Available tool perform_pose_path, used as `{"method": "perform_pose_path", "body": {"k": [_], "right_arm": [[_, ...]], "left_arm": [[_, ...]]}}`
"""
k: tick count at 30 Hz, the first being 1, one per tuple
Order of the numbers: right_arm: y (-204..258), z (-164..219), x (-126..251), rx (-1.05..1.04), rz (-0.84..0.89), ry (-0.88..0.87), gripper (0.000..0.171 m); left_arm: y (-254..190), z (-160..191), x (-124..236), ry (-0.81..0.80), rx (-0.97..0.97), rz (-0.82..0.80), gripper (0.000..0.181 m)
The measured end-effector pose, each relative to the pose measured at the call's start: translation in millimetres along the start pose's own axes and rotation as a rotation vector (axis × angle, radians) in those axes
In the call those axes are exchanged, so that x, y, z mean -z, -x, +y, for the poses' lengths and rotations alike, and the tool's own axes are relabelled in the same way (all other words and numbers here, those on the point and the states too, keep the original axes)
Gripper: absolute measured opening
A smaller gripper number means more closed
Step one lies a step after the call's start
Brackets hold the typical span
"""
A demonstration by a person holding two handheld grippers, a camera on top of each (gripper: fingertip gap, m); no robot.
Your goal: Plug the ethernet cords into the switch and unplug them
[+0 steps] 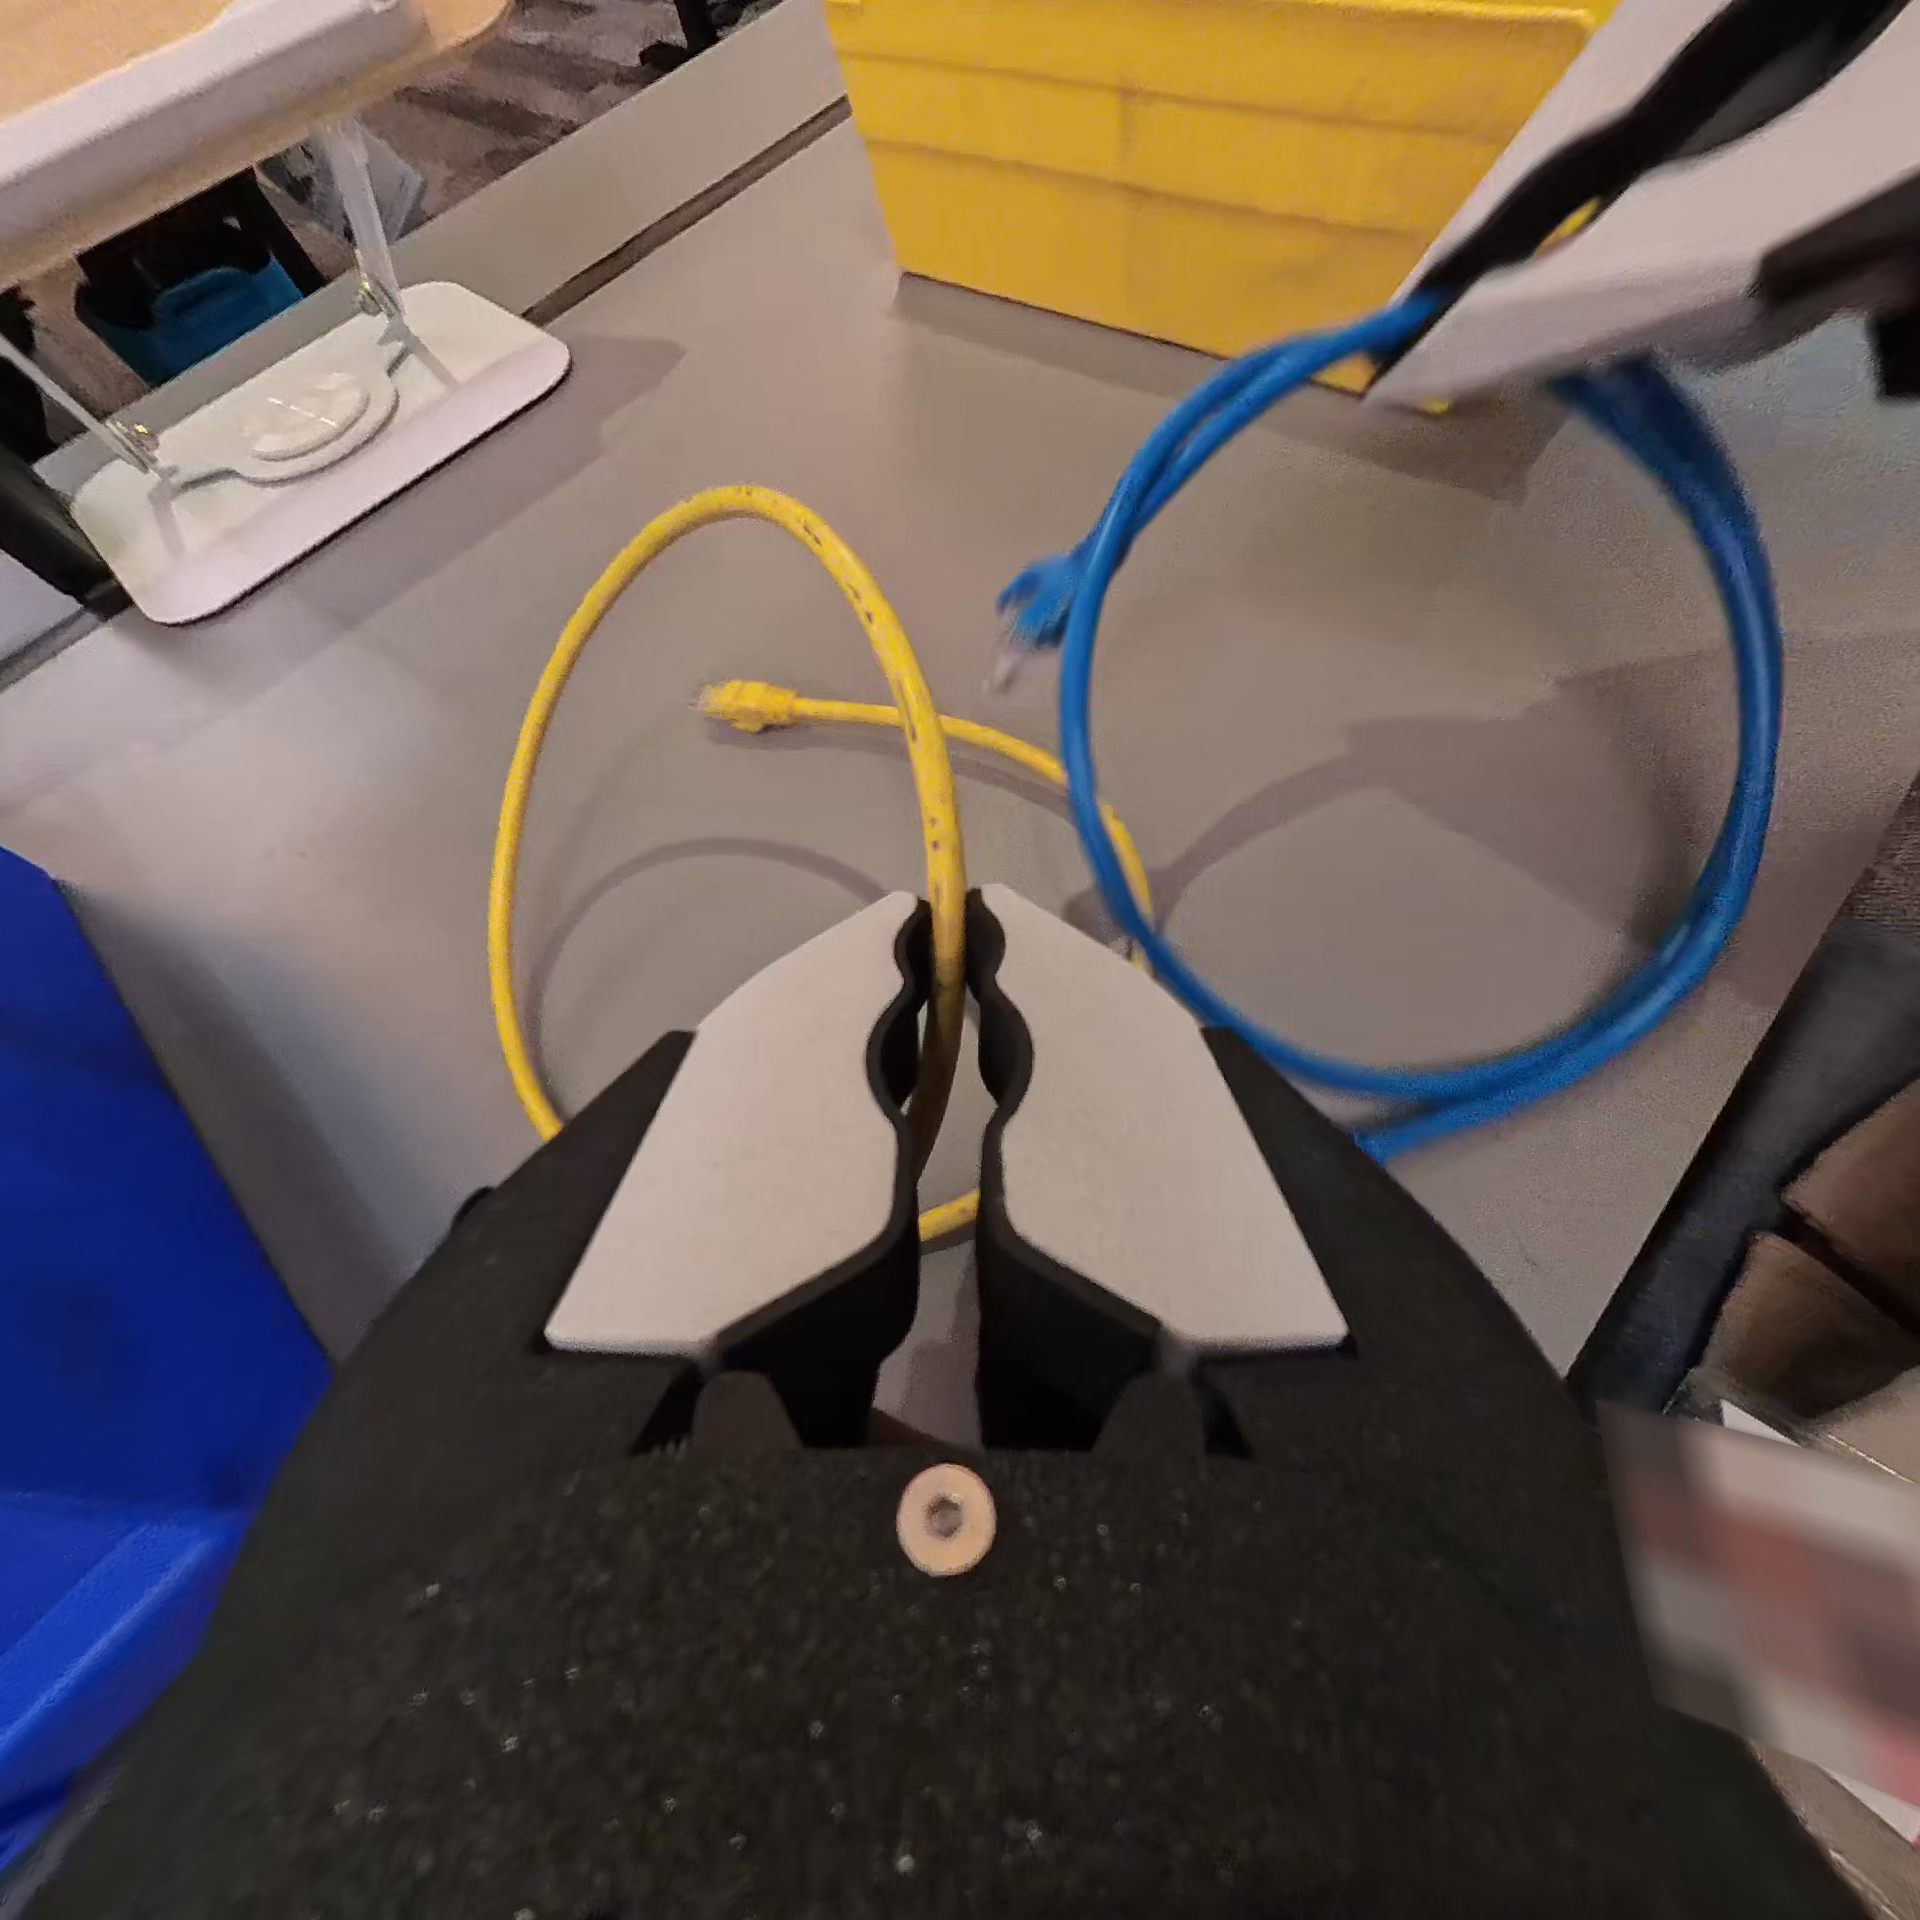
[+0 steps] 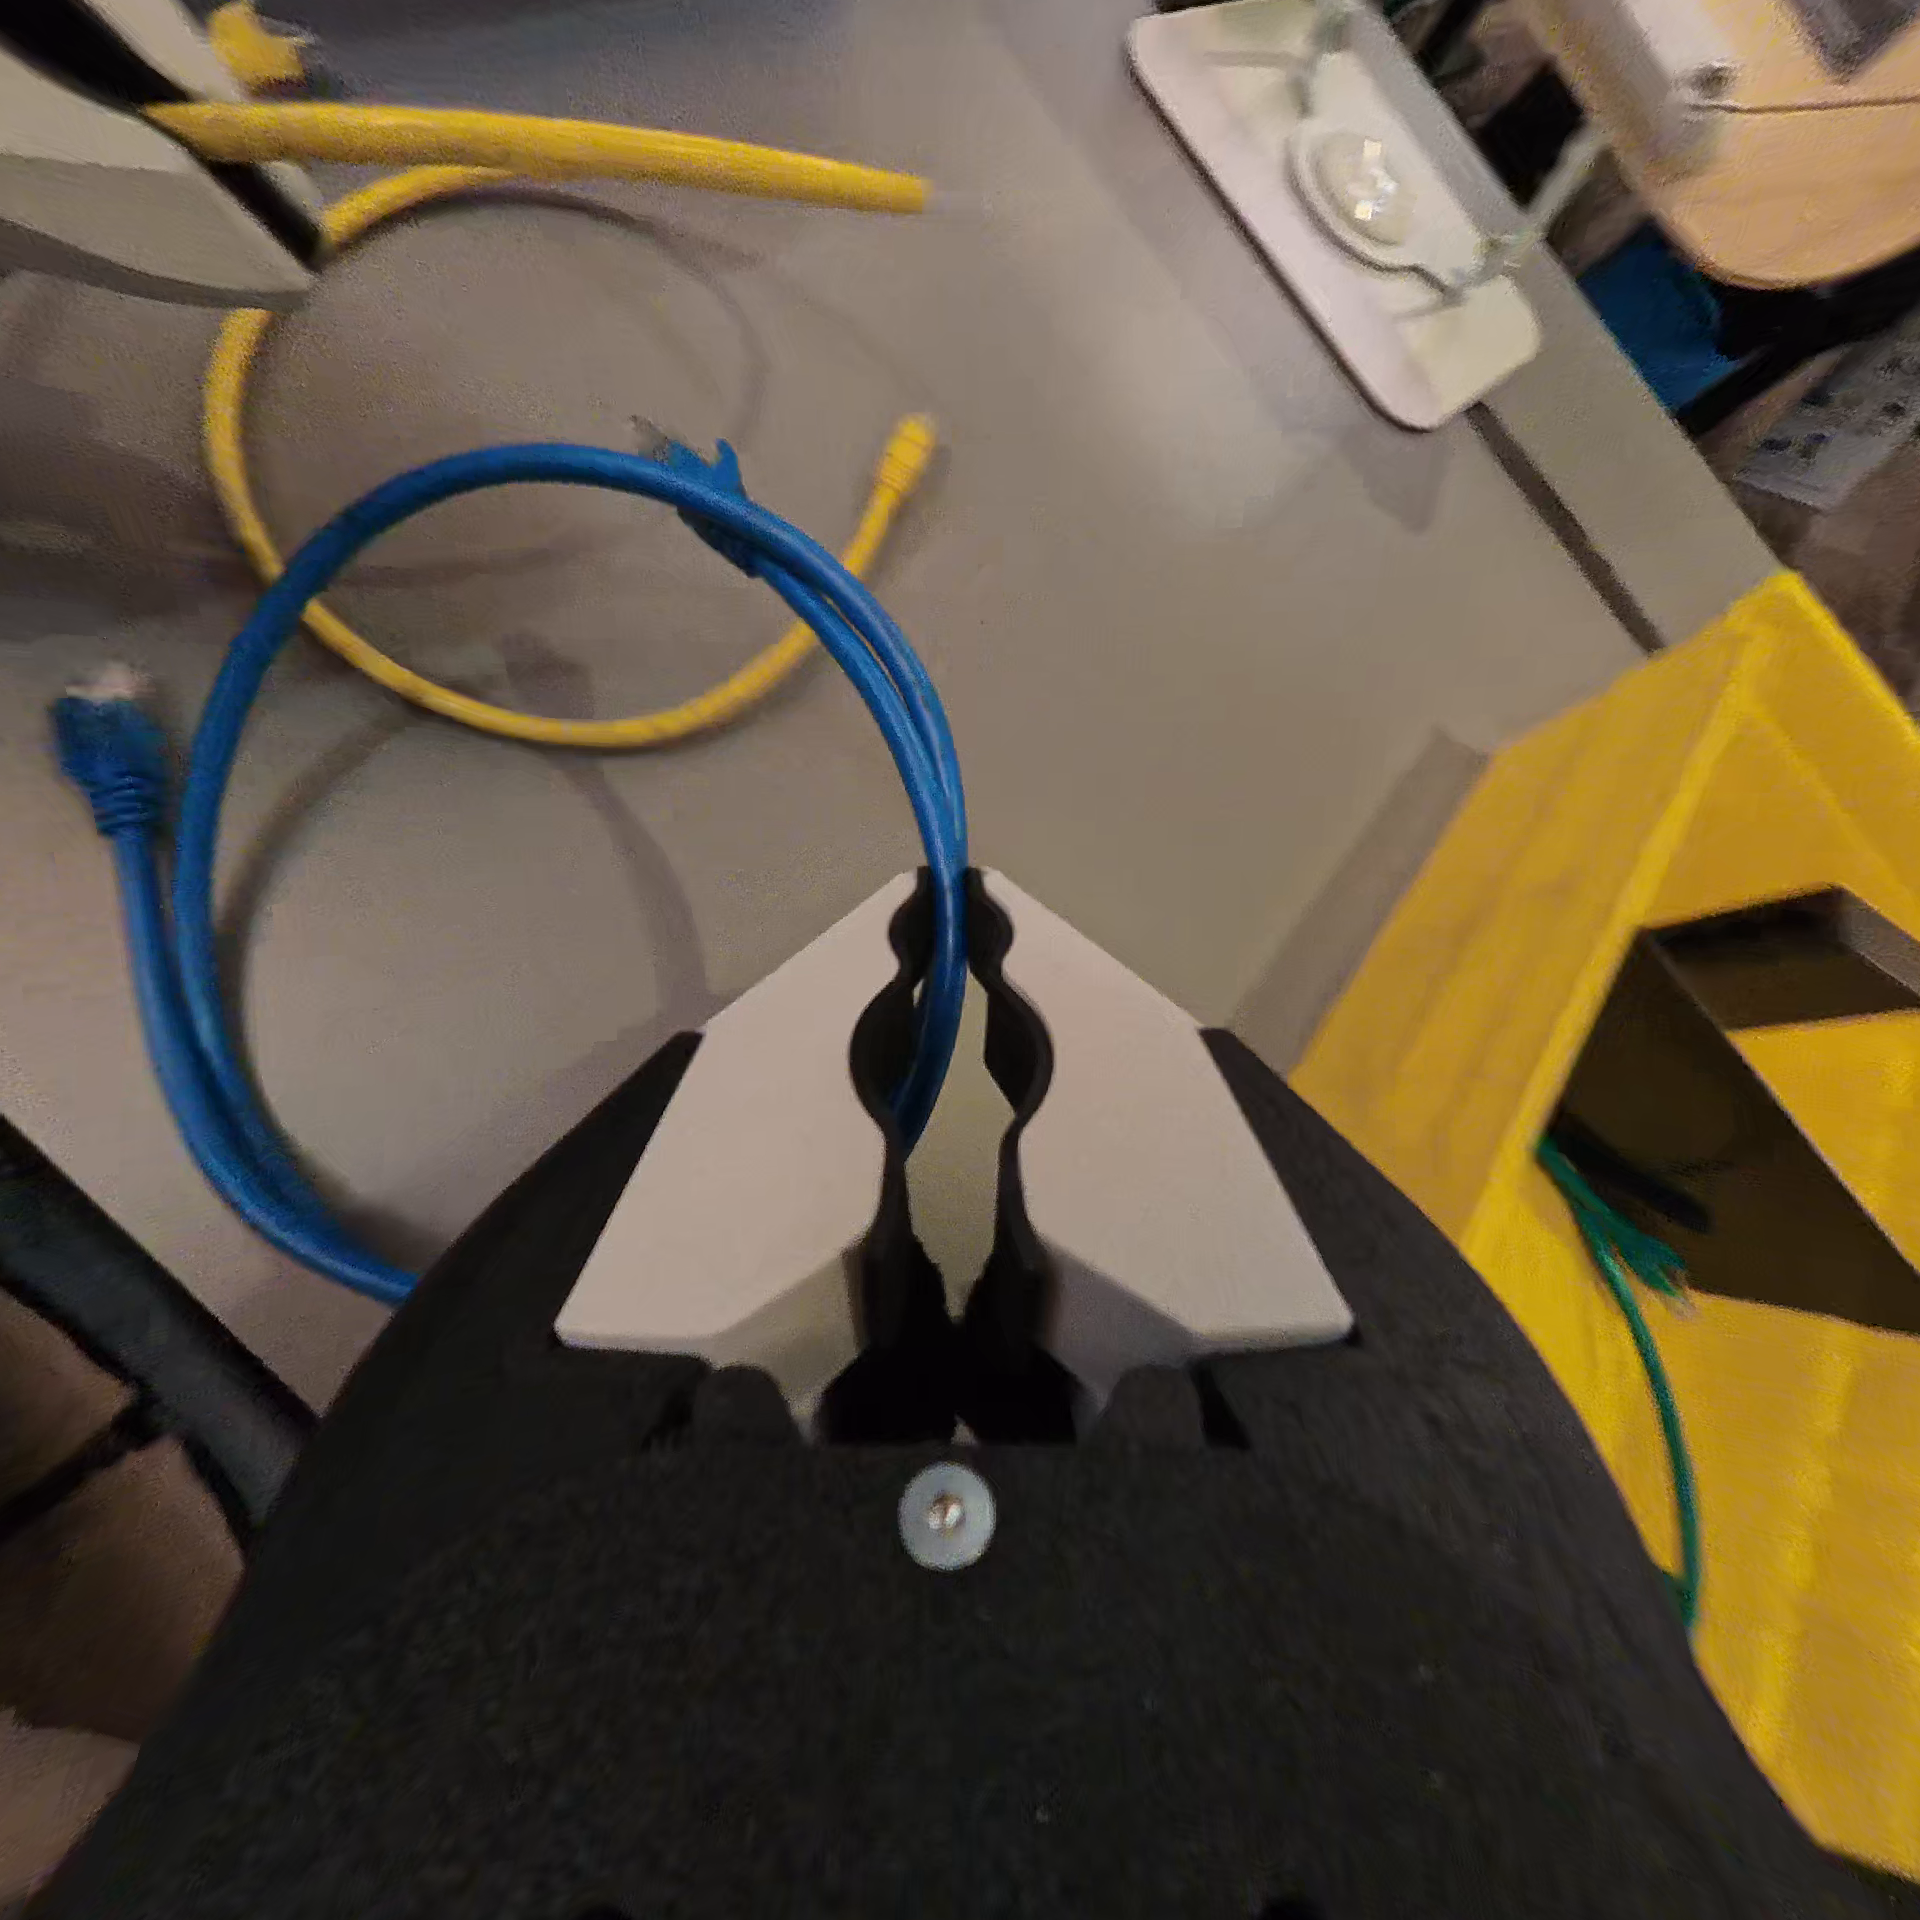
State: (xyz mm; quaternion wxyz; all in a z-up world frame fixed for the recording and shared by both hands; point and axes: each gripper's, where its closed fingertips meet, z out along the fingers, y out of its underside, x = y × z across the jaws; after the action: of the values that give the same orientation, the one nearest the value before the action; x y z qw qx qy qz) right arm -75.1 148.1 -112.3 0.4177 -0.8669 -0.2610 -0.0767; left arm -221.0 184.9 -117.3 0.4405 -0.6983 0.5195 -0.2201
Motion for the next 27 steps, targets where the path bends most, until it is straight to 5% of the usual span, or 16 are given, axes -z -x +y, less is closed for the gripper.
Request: {"method": "perform_pose_path", "body": {"k": [14, 21, 27], "right_arm": [[-172, -25, 158, -0.296, 0.394, -0.374, 0.005], [-269, 76, 185, -0.765, 0.553, -0.262, 0.005], [-259, 157, 134, -0.907, 0.497, -0.056, 0.005]], "left_arm": [[-29, 35, -26, 0.137, -0.084, 0.057, 0.005], [-33, 40, -26, 0.155, -0.113, 0.064, 0.005], [-34, 41, -27, 0.16, -0.124, 0.062, 0.005]]}}
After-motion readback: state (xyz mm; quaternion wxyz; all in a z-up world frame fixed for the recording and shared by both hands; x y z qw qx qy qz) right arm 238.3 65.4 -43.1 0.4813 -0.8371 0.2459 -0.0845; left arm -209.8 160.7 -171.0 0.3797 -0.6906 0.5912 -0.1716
